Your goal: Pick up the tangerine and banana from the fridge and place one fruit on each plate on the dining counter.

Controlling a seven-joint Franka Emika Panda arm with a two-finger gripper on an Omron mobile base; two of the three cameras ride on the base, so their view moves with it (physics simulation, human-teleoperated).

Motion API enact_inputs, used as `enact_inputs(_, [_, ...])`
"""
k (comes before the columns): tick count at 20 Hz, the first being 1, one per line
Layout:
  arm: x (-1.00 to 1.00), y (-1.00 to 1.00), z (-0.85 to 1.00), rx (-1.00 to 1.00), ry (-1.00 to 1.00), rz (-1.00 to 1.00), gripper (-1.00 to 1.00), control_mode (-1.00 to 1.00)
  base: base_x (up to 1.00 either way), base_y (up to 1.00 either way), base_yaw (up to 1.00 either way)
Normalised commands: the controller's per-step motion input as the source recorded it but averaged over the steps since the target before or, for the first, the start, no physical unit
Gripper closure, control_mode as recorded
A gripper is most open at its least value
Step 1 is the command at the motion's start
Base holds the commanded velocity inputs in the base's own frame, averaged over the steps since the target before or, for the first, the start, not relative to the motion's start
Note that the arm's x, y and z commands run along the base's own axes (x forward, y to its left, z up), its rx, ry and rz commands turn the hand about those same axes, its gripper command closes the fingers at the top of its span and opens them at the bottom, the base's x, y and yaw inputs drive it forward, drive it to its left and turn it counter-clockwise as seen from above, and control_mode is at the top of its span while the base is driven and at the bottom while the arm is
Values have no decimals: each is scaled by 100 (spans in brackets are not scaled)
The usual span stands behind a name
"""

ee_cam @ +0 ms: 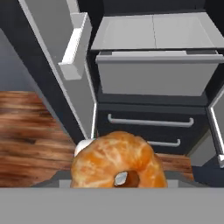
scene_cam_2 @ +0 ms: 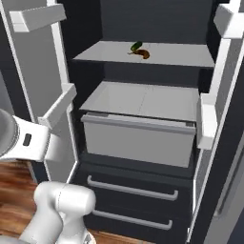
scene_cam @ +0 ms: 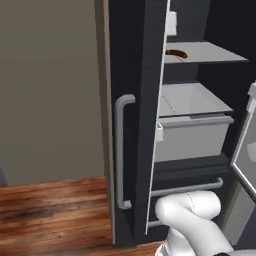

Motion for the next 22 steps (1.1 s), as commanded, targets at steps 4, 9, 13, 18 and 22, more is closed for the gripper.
enact_inputs(4, [0,0,0,0,0,0,100,100,-52,100,44])
enact_inputs(9, [0,0,0,0,0,0,100,100,-42,96,62])
enact_inputs(13, [0,0,0,0,0,0,100,100,-21,81,68])
enact_inputs(18, [0,0,0,0,0,0,100,100,0,69,62])
enact_inputs(22, [0,0,0,0,0,0,100,100,26,60,54])
